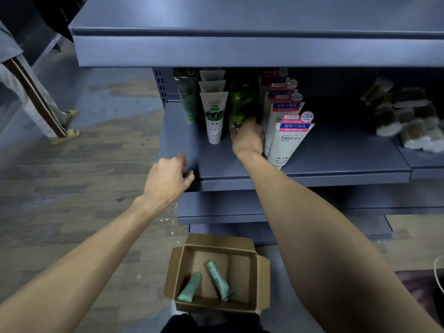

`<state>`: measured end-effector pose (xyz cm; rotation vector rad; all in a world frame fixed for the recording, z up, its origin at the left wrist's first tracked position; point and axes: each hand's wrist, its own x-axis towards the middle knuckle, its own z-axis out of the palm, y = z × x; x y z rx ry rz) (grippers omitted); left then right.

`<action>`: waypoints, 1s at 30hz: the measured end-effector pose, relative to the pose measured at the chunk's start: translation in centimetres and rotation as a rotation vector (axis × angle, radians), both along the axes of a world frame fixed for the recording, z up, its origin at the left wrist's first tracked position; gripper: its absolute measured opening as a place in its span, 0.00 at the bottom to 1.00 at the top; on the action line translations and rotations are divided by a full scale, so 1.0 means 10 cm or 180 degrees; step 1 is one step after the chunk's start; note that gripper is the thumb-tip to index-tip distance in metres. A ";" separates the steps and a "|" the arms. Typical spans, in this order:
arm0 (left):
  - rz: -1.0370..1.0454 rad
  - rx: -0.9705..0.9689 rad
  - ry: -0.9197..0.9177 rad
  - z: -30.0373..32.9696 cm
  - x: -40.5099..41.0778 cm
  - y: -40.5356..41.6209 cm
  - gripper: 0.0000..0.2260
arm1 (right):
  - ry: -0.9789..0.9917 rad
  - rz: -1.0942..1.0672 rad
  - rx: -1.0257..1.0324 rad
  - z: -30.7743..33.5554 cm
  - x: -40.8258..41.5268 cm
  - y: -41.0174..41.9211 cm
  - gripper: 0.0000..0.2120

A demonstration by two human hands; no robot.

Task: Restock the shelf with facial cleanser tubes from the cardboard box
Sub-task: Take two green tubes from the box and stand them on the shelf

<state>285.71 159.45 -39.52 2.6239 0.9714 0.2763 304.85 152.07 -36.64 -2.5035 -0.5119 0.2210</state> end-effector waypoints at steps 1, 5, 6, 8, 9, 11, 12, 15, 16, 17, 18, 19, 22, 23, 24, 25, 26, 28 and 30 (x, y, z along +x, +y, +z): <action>0.0003 0.0000 0.0001 0.00 -0.01 -0.01 0.09 | 0.0019 -0.0002 0.0011 0.01 0.01 0.00 0.23; 0.0029 0.0009 0.0013 0.01 -0.03 -0.03 0.08 | 0.0105 -0.0018 0.0071 0.03 0.03 0.03 0.22; 0.0048 0.0015 0.0029 0.01 -0.04 -0.02 0.08 | 0.0099 -0.0022 0.0050 0.03 0.03 0.04 0.22; 0.0079 0.0023 0.0040 0.01 -0.06 -0.01 0.08 | 0.0067 -0.0030 0.0012 0.04 0.03 0.04 0.21; 0.0099 0.0024 0.0039 0.01 -0.08 -0.01 0.08 | 0.0060 -0.0023 0.0012 0.04 0.03 0.04 0.21; 0.0145 0.0013 0.0031 0.00 -0.11 -0.01 0.08 | 0.0057 -0.0002 0.0025 0.04 0.03 0.04 0.20; 0.0166 0.0013 0.0016 0.00 -0.12 -0.01 0.08 | 0.0050 0.0007 0.0022 0.04 0.04 0.04 0.20; 0.0207 0.0012 -0.0052 -0.02 -0.12 -0.03 0.07 | 0.0051 0.0012 0.0039 0.02 0.05 0.04 0.20; 0.0219 0.0001 -0.0069 -0.03 -0.11 -0.04 0.07 | 0.0061 0.0011 0.0059 0.01 0.05 0.04 0.20; 0.0230 -0.0010 -0.0094 -0.04 -0.09 -0.04 0.07 | 0.0070 0.0012 0.0083 -0.02 0.06 0.03 0.20; 0.0241 -0.0016 -0.0127 -0.06 -0.07 -0.04 0.08 | 0.0067 0.0020 0.0094 -0.05 0.06 0.03 0.20; 0.0249 -0.0019 -0.0157 -0.07 -0.06 -0.04 0.08 | 0.0040 0.0031 0.0086 -0.10 0.05 0.01 0.21; 0.0194 0.0031 -0.0210 -0.11 0.03 -0.01 0.06 | -0.0141 0.0034 0.0082 -0.26 0.01 -0.04 0.23; 0.0161 0.0037 -0.0214 -0.11 0.07 0.00 0.06 | -0.0179 0.0049 0.0118 -0.29 0.00 -0.06 0.23; 0.0134 0.0042 -0.0223 -0.10 0.11 0.02 0.06 | -0.0203 0.0069 0.0171 -0.32 -0.02 -0.08 0.22; 0.0112 0.0053 -0.0236 -0.09 0.15 0.04 0.06 | -0.0218 0.0077 0.0212 -0.33 -0.03 -0.09 0.22; 0.0083 0.0084 -0.0258 -0.06 0.19 0.06 0.06 | -0.0238 0.0073 0.0241 -0.33 -0.04 -0.11 0.21; 0.0002 0.0163 -0.0305 -0.01 0.25 0.09 0.06 | -0.0276 0.0063 0.0296 -0.31 -0.07 -0.13 0.20; -0.0072 0.0224 -0.0322 0.04 0.29 0.11 0.06 | -0.0290 0.0103 0.0346 -0.30 -0.10 -0.16 0.19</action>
